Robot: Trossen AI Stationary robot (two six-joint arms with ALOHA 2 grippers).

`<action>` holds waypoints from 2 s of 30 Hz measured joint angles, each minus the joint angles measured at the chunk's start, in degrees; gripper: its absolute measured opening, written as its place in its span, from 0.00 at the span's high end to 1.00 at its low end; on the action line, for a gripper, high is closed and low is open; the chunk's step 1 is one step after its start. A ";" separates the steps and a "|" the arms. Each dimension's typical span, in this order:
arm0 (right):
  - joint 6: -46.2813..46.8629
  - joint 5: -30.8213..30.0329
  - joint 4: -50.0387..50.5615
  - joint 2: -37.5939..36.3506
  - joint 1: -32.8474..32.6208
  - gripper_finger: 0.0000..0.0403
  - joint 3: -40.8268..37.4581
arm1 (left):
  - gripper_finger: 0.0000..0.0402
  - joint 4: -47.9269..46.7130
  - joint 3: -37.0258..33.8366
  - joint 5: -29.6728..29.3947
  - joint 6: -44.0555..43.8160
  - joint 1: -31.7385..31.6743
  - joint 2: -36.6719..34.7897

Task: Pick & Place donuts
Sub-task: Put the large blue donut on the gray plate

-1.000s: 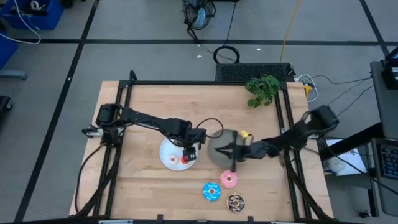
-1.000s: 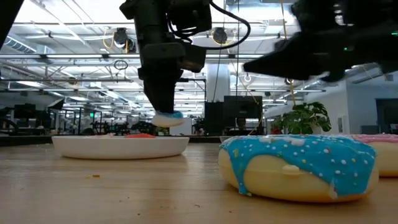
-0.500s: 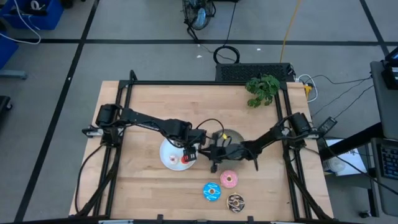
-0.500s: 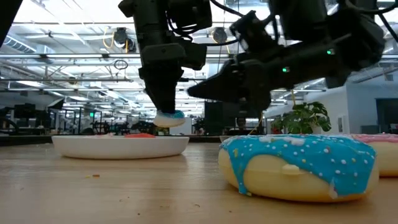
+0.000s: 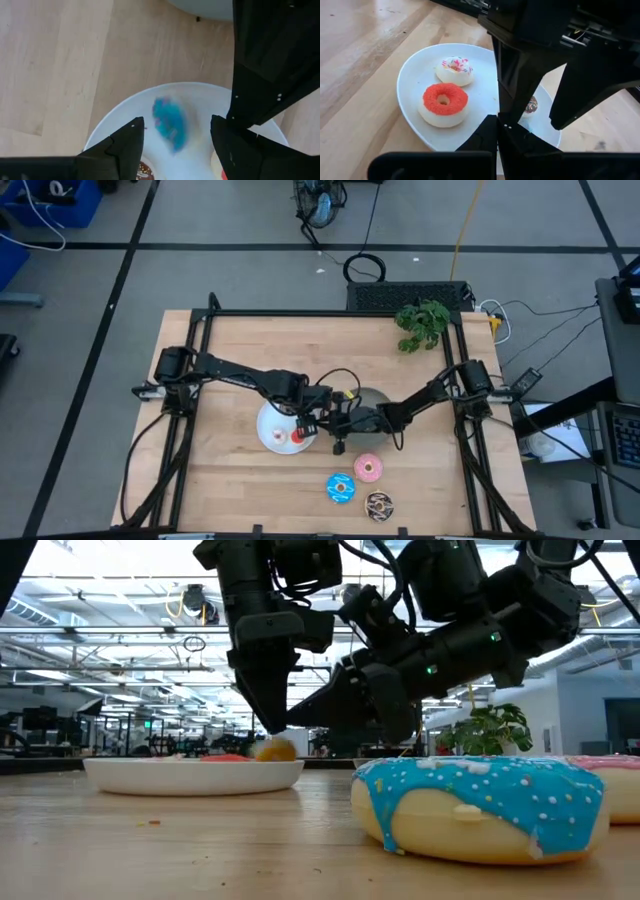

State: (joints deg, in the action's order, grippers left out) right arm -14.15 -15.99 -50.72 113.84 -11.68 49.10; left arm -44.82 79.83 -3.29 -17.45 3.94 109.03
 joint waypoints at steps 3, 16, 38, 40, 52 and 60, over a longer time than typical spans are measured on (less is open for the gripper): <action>-0.67 -0.31 -0.31 0.01 0.00 1.00 0.00 | 0.43 0.00 0.00 0.02 -0.27 -0.14 0.00; -3.97 -0.72 4.80 -13.46 -5.01 1.00 -5.16 | 0.43 -3.60 0.00 -1.50 0.23 1.15 -3.50; -0.17 -3.75 -4.00 -63.44 -15.73 1.00 -39.01 | 0.98 20.20 -37.51 -21.93 11.62 17.85 -61.72; -0.52 -3.76 -3.75 -63.93 -15.52 1.00 -39.11 | 0.99 29.11 -43.14 -19.09 16.52 15.52 -67.07; -1.51 -3.51 -0.56 -63.98 -13.02 1.00 -39.15 | 0.99 35.21 -60.17 -7.67 13.31 3.78 -88.02; 1.35 -3.50 -0.32 -63.98 -11.20 1.00 -39.15 | 0.99 50.51 -71.62 -7.33 17.30 3.79 -94.16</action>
State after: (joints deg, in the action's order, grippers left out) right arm -12.81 -19.49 -51.04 49.87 -22.89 9.96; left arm 5.69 8.22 -10.62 -0.14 7.73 14.87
